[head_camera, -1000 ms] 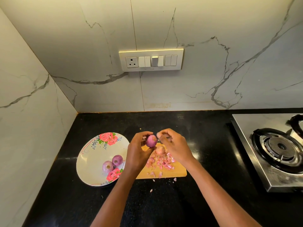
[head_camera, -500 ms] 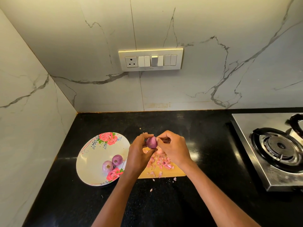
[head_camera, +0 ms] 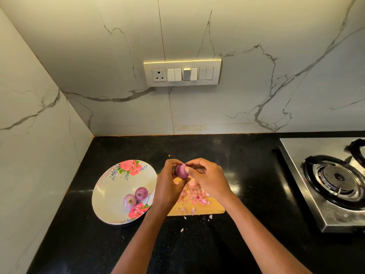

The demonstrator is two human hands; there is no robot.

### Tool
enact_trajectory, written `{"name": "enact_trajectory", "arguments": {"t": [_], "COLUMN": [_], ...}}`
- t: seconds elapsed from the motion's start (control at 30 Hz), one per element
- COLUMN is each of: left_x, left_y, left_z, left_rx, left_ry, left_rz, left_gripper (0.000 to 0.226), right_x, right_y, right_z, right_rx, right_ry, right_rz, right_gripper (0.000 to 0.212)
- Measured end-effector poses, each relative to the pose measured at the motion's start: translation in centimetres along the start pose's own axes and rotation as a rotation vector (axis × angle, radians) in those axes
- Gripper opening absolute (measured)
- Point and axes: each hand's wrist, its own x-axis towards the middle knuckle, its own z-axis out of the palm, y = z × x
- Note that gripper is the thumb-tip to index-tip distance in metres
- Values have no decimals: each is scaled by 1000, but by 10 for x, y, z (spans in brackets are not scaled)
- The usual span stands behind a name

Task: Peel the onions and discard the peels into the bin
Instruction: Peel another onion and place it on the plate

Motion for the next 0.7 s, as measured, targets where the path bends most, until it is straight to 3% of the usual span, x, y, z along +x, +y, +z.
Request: {"name": "enact_trajectory", "arguments": {"t": [0.23,0.4,0.57,0.7], "left_x": [0,2,2,3], "left_y": [-4,-3,-5,-9], "left_z": [-4,-6,-5,-3], "left_rx": [-5,28,20,5], "left_ry": [-94,-50,2,38], "left_rz": [-23,-26,37,78], "left_gripper": [55,49,45,48], "right_x": [1,-1,-3,-3], "right_y": [3,-3,-9,-8], "right_z": [-5,-7,-4,0], "right_rx": [-74,-110,-70,-31], "right_ry": [6,-3,52,127], "right_rz": [18,-7,-36,-4], "right_gripper": [11,7,25,27]}}
